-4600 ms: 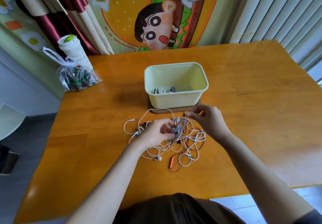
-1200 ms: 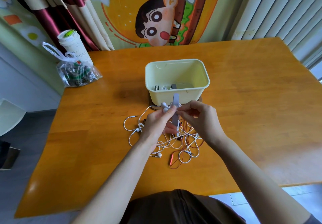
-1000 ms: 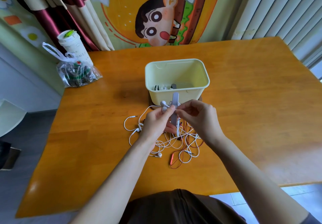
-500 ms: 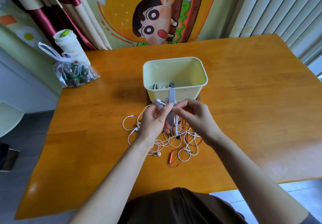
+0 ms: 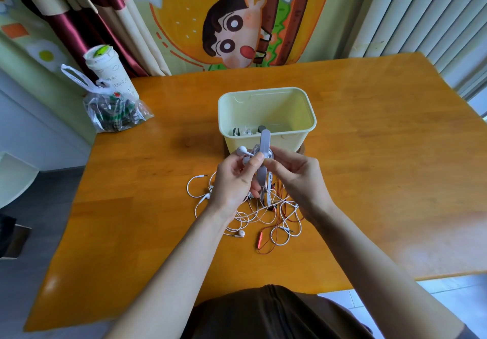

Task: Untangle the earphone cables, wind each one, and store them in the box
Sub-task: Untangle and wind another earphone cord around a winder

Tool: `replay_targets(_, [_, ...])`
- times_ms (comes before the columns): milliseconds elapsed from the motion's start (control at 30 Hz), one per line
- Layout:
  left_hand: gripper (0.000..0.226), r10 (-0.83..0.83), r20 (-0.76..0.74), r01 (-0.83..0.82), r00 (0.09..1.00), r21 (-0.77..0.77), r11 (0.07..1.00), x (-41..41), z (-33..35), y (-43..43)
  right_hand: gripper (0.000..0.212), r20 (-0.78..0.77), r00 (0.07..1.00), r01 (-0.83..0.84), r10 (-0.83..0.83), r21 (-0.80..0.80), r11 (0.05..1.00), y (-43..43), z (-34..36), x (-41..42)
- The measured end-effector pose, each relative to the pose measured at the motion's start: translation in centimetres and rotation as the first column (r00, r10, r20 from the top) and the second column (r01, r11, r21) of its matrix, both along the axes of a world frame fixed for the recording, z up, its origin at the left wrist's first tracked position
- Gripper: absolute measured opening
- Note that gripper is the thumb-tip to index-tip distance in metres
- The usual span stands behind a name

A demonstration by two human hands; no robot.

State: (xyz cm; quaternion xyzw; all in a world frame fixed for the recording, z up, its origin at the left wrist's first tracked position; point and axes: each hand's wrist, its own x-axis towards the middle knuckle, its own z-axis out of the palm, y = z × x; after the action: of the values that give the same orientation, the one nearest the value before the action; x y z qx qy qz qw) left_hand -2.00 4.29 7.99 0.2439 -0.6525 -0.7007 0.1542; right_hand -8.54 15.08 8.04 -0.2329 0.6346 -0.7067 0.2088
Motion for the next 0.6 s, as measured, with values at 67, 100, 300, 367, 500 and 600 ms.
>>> replay_targets(67, [0.013, -0.013, -0.002, 0.013, 1.0, -0.001, 1.0, 0.11, -0.12, -0.04, 0.029, 0.039, 0.999, 0.003, -0.002, -0.021, 1.0, -0.01, -0.14, 0.03])
replay_targets(100, [0.013, -0.015, -0.002, 0.015, 1.0, -0.001, 1.0, 0.12, -0.25, -0.08, 0.029, 0.059, 0.998, 0.007, -0.006, -0.026, 1.0, -0.03, -0.24, 0.03])
replay_targets(300, [0.016, -0.029, 0.043, 0.029, 0.999, 0.015, 0.999, 0.03, -0.72, -0.17, 0.025, 0.037, 0.999, -0.022, 0.021, 0.044, 0.999, 0.08, -0.14, -0.13])
replay_targets(367, [0.019, -0.015, 0.062, 0.015, 0.998, 0.01, 1.0, -0.14, -0.77, -0.21, 0.024, -0.066, 0.998, 0.032, -0.023, 0.136, 0.99, 0.01, -0.33, -0.15])
replay_targets(500, [0.02, -0.006, 0.079, 0.005, 0.997, 0.024, 1.0, -0.43, -0.89, -0.31, 0.015, -0.327, 0.922, 0.289, -0.206, 0.228, 0.93, -0.2, -0.83, 0.15])
replay_targets(600, [0.019, -0.048, 0.06, 0.043, 0.997, 0.082, 0.996, -0.27, -0.85, -0.39, 0.006, -0.388, 0.901, 0.295, -0.193, 0.222, 0.929, -0.12, -0.64, 0.22])
